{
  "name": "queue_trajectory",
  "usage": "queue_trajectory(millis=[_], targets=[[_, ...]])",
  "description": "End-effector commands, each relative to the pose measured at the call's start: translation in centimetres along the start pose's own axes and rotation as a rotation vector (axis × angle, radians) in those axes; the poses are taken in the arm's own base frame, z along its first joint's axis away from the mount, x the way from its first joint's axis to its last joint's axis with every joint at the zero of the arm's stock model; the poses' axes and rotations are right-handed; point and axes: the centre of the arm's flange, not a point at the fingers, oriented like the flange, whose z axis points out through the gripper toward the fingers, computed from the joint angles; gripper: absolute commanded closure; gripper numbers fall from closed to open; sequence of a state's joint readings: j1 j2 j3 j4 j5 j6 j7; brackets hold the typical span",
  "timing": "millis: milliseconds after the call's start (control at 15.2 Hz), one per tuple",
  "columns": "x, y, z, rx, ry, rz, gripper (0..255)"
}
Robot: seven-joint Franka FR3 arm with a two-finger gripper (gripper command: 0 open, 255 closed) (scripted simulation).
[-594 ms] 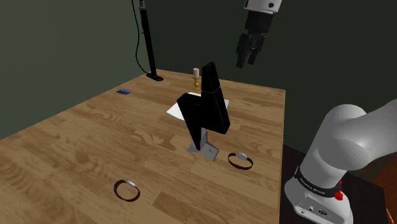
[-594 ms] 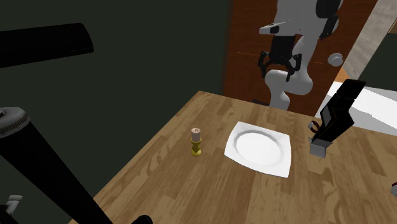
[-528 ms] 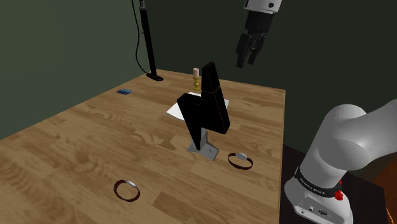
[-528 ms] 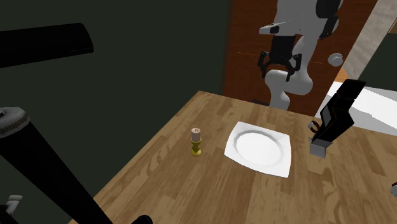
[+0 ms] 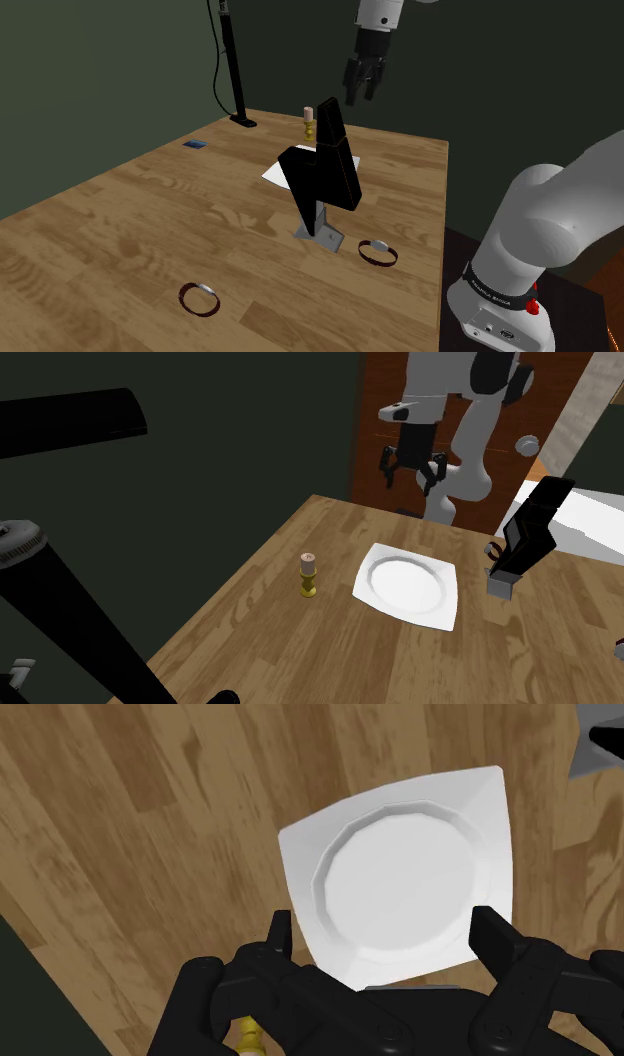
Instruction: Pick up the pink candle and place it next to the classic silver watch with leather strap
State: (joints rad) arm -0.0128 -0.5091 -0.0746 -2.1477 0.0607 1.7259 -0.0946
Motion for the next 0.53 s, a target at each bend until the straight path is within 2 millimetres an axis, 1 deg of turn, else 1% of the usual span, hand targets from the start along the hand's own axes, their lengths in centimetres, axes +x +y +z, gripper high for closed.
queue_trajectory(millis=[0, 462], targets=[[2.5, 0.9, 1.1, -0.006, -0.007, 0.001, 0], [11.0, 3.8, 4.1, -0.024, -0.030, 0.004, 0]])
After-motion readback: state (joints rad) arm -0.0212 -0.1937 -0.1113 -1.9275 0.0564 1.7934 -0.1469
